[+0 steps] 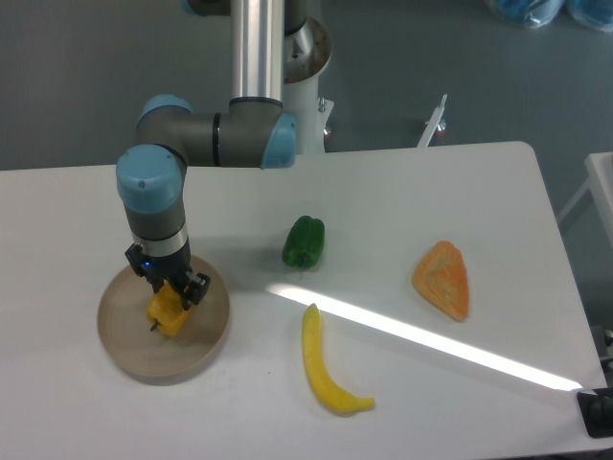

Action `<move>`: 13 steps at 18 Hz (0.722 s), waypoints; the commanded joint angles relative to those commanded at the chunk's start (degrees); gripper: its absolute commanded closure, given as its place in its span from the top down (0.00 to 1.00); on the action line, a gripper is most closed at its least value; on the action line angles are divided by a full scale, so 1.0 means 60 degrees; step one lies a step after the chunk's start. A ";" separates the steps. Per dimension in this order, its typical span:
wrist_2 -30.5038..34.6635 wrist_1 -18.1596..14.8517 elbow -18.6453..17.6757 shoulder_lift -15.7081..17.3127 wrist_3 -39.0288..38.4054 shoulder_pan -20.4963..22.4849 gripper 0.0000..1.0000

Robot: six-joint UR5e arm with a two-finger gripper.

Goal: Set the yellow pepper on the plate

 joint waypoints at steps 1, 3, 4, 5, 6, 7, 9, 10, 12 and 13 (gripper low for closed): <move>0.0000 0.0014 0.0000 0.0029 -0.0029 0.0000 0.92; 0.0000 0.0000 -0.0015 0.0073 -0.0058 0.0015 1.00; 0.0000 0.0000 0.0000 0.0088 -0.0073 0.0015 1.00; -0.0015 0.0000 0.0000 0.0117 -0.0073 0.0015 1.00; -0.0015 0.0000 0.0000 0.0161 -0.0073 0.0015 1.00; -0.0015 0.0000 -0.0014 0.0219 -0.0073 0.0015 1.00; -0.0044 -0.0015 -0.0015 0.0394 -0.0073 0.0058 1.00; -0.0029 -0.0015 -0.0029 0.0497 -0.0059 0.0073 1.00; 0.0029 -0.0029 -0.0015 0.0615 0.0058 0.0321 1.00; 0.0029 -0.0029 0.0000 0.0717 0.0073 0.0496 1.00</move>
